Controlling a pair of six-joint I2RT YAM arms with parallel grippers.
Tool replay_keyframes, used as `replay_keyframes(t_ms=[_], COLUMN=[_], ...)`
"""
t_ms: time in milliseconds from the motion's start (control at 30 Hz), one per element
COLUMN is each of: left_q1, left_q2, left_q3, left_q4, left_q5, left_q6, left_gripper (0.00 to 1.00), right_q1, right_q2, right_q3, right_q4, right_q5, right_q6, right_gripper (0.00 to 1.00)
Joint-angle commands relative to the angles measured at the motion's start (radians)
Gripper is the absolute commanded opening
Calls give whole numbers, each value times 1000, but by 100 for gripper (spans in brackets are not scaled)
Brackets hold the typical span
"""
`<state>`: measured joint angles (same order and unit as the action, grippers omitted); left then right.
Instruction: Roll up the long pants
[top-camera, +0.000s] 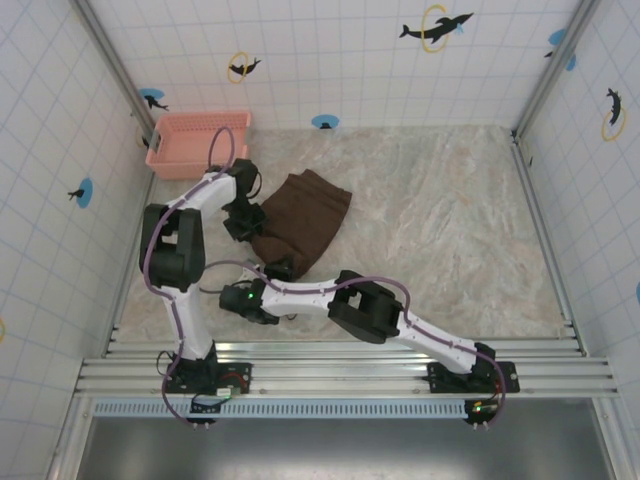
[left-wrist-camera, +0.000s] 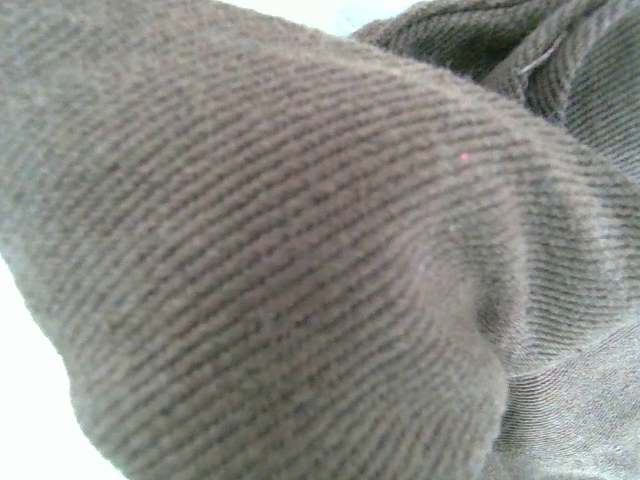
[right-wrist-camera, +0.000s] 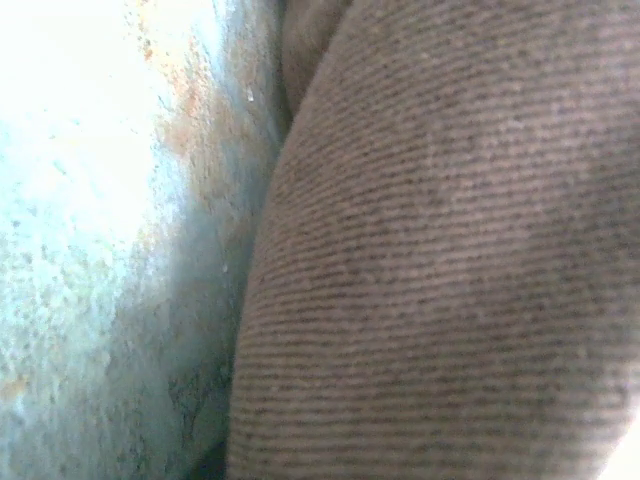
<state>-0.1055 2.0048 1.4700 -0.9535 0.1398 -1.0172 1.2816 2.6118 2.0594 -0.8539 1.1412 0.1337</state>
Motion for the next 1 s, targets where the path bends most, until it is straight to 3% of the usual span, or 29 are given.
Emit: replay_keyframes(t_ms=[0,100,200,267,333,367,400,533,733,967], left_q1=[4,4,14,21,30,37,46,108,182,190], left_q2=[50,25,-12,-77,-142,-171,-199,-343,-579,-737], left_q3=[-12,-43,-79,-151,-190,-202,-211,-270,-457,-794], left_q4=[-47,0,104,177,215,221,227,285,522,1062], left_q5=[-9,8,76,69,47,35,28,21,138,357], left_q6=[37,72,133,148,159,163,176,212,186,17], left_gripper=[0,0,2,35,62,83,97,97,97,97], right_q1=[-16,-30,-46,-64,-88,-102,-122,-209,-297,-336], right_q2=[53,24,-48,-107,-158,-180,-202,-269,-280,-230], right_q3=[18,-17,-117,-193,-258,-279,-296,-338,-352,-353], right_q4=[-90,-70,8,52,100,109,113,131,141,137], right_q5=[-69,-146,-327,-441,-579,-630,-701,-912,-1134,-1307], right_q6=[38,34,-2,-4,-20,-22,-27,-28,-45,-71], right_gripper=[0,0,0,0,0,0,0,0,0,0])
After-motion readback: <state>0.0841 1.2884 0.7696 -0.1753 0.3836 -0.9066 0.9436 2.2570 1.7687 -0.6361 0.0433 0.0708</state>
